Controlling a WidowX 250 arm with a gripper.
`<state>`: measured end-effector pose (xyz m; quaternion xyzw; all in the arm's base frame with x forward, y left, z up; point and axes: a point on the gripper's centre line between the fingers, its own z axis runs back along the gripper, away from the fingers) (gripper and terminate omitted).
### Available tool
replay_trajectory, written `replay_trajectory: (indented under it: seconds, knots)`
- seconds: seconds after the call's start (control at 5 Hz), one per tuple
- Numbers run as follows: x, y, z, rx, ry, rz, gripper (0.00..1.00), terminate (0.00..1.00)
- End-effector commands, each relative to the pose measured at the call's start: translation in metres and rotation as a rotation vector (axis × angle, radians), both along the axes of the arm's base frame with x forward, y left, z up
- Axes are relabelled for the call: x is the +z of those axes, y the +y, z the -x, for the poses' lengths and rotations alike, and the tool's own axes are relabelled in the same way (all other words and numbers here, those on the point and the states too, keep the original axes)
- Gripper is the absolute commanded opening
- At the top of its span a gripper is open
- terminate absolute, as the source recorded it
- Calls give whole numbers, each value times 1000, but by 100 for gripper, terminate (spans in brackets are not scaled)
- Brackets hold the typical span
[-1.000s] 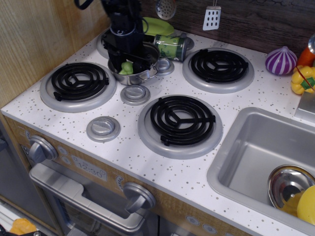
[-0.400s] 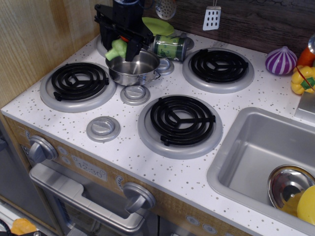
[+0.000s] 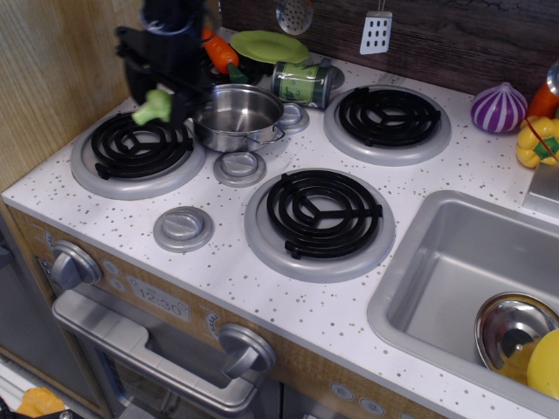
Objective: Take broccoli out of pan
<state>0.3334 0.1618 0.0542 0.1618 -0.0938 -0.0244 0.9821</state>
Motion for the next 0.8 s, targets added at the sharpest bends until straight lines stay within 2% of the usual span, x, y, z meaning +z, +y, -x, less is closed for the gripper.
replay_trajectory:
  seconds: [0.0,0.2,0.4,0.6]
  knots:
    - [2,9,-6,-79,-74,-11,0,0]
    - [2,9,-6,-79,-74,-11,100,0]
    - [2,9,-6,-79,-74,-11,100,0]
    - [2,9,-6,-79,-74,-11,100,100]
